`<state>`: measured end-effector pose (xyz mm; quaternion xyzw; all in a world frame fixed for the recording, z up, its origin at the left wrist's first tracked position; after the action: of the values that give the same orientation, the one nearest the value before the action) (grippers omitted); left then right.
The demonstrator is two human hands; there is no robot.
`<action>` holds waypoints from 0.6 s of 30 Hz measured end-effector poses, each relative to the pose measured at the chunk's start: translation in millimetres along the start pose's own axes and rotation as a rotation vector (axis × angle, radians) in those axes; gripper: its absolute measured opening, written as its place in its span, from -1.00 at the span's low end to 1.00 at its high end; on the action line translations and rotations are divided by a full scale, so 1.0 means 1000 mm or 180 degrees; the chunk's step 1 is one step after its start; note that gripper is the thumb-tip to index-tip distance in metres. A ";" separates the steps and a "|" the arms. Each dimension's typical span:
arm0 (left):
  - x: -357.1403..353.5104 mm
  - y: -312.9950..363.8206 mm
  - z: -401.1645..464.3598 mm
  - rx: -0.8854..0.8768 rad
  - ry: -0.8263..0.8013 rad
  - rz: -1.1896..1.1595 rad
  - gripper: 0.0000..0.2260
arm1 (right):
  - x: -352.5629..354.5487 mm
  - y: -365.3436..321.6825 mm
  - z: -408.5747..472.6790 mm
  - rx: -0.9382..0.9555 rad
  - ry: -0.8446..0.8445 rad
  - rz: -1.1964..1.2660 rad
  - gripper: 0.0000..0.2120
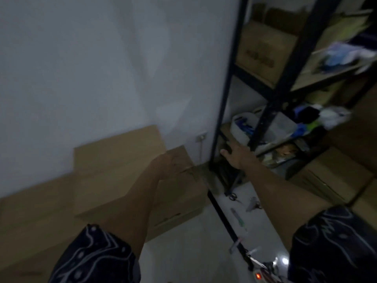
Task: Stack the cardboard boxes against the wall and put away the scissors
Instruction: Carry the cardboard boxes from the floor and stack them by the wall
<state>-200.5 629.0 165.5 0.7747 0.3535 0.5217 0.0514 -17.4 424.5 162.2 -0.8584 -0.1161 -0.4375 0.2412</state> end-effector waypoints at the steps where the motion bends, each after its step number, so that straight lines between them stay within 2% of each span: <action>1: -0.007 0.025 0.006 -0.0027 -0.0006 -0.0141 -0.55 | 0.008 0.024 -0.008 -0.0050 -0.0010 0.0051 -0.33; 4: -0.042 0.120 0.023 -0.0261 -0.0002 -0.0138 -0.57 | 0.035 0.120 -0.040 -0.0274 0.0005 0.0121 -0.26; 7: -0.084 0.198 0.041 -0.0555 -0.0343 0.0045 -0.56 | 0.052 0.210 -0.071 -0.0590 0.0212 0.0389 -0.38; 12: -0.166 0.352 0.060 -0.0934 -0.0772 0.0104 -0.53 | 0.065 0.379 -0.124 -0.1182 0.0443 0.0644 -0.36; 18: -0.258 0.437 0.094 -0.0868 -0.1322 -0.0003 -0.52 | 0.027 0.498 -0.148 -0.1636 0.0301 0.1036 -0.36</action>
<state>41.6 175.3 119.7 0.8511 0.2620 0.3942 0.2272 99.9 -78.5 103.1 -0.8773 0.1487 -0.4476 0.0883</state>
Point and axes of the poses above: each hand's wrist, its own z-axis towards the middle knuckle, its own x-axis out of the back of the hand, y = z × x, the point moved 5 cm from there along z, towards the middle knuckle, and after that the axes turned 10 degrees about -y, right-handed, at the moved point
